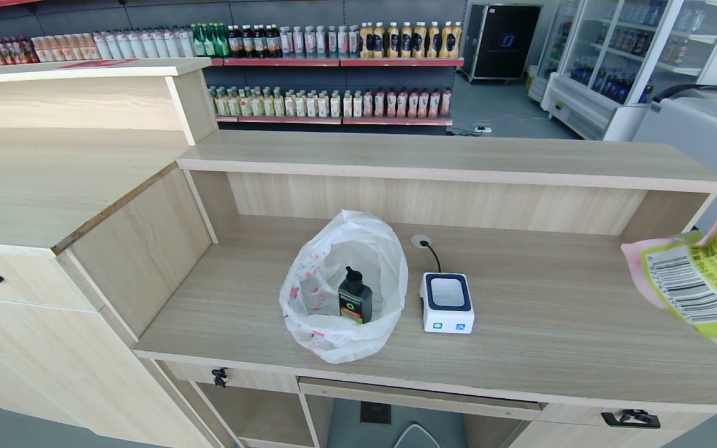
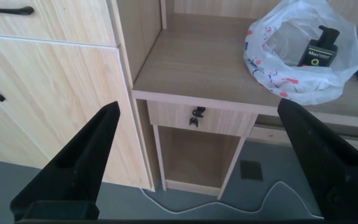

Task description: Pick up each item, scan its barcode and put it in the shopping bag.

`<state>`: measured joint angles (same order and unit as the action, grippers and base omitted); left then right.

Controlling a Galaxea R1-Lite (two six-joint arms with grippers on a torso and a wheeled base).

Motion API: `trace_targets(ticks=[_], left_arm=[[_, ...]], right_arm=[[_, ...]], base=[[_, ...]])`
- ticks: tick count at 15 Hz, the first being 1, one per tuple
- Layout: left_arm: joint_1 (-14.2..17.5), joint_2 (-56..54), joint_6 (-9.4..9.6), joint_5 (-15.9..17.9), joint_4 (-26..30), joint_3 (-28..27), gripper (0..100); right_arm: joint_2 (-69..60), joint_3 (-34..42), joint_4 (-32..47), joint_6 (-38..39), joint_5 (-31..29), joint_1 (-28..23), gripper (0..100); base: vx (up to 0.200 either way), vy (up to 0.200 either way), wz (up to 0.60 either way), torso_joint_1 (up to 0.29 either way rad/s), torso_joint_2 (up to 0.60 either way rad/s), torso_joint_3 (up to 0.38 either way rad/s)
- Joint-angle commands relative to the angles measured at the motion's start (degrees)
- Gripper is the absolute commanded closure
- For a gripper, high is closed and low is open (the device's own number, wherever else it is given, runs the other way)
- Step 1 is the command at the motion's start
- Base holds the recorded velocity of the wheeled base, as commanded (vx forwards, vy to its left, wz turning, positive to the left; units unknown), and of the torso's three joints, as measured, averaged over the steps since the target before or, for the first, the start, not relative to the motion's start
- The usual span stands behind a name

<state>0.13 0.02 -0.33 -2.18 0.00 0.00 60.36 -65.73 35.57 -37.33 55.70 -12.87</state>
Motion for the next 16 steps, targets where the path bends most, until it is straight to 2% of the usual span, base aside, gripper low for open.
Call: trace_targets(ticks=[1,2,3,5,6,8,9,10,11,14,16], left_arm=[[0.04,-0.02,-0.02,-0.02,0.00,0.00,0],[0.04,-0.02,-0.02,-0.02,0.00,0.00,0],[0.04,-0.02,-0.02,-0.02,0.00,0.00,0],[0.04,-0.02,-0.02,-0.02,0.00,0.00,0],[0.04,-0.02,-0.02,-0.02,0.00,0.00,0],[0.04,-0.02,-0.02,-0.02,0.00,0.00,0],[0.04,-0.02,-0.02,-0.02,0.00,0.00,0],[0.04,-0.02,-0.02,-0.02,0.00,0.00,0],[0.04,-0.02,-0.02,-0.02,0.00,0.00,0],[0.04,-0.02,-0.02,-0.02,0.00,0.00,0],[0.04,-0.02,-0.02,-0.02,0.00,0.00,0]], right_arm=[[0.73,0.43,-1.91,8.15,-0.15,-1.45,100],[0.99,0.96,-4.55,15.35,-1.21,-1.37,100],[0.99,2.36,-7.18,21.51,-7.53,-0.57,100],[0.03,6.32,-11.31,31.00,-29.07,3.82,100],[-0.85,8.08,-13.51,33.11,-36.63,4.79,100],[-3.49,12.73,-18.61,30.82,-46.29,6.72,100],[-4.72,15.11,-19.75,24.94,-50.86,7.25,100],[-5.51,16.69,-21.33,18.52,-52.80,7.34,100],[-5.60,17.13,-23.18,16.59,-53.24,7.60,100],[-3.84,17.04,-29.51,16.41,-53.33,9.36,100],[-3.93,17.30,-30.30,16.32,-53.15,10.76,100]], base=[[0.000,0.000,0.00,0.000,0.00,0.000],[0.000,0.000,0.00,0.000,0.00,0.000],[0.000,0.000,0.00,0.000,0.00,0.000],[0.000,0.000,0.00,0.000,0.00,0.000],[0.000,0.000,0.00,0.000,0.00,0.000],[0.000,0.000,0.00,0.000,0.00,0.000],[0.000,0.000,0.00,0.000,0.00,0.000],[0.000,0.000,0.00,0.000,0.00,0.000],[0.000,0.000,0.00,0.000,0.00,0.000],[0.000,0.000,0.00,0.000,0.00,0.000],[0.000,0.000,0.60,0.005,0.00,0.002]])
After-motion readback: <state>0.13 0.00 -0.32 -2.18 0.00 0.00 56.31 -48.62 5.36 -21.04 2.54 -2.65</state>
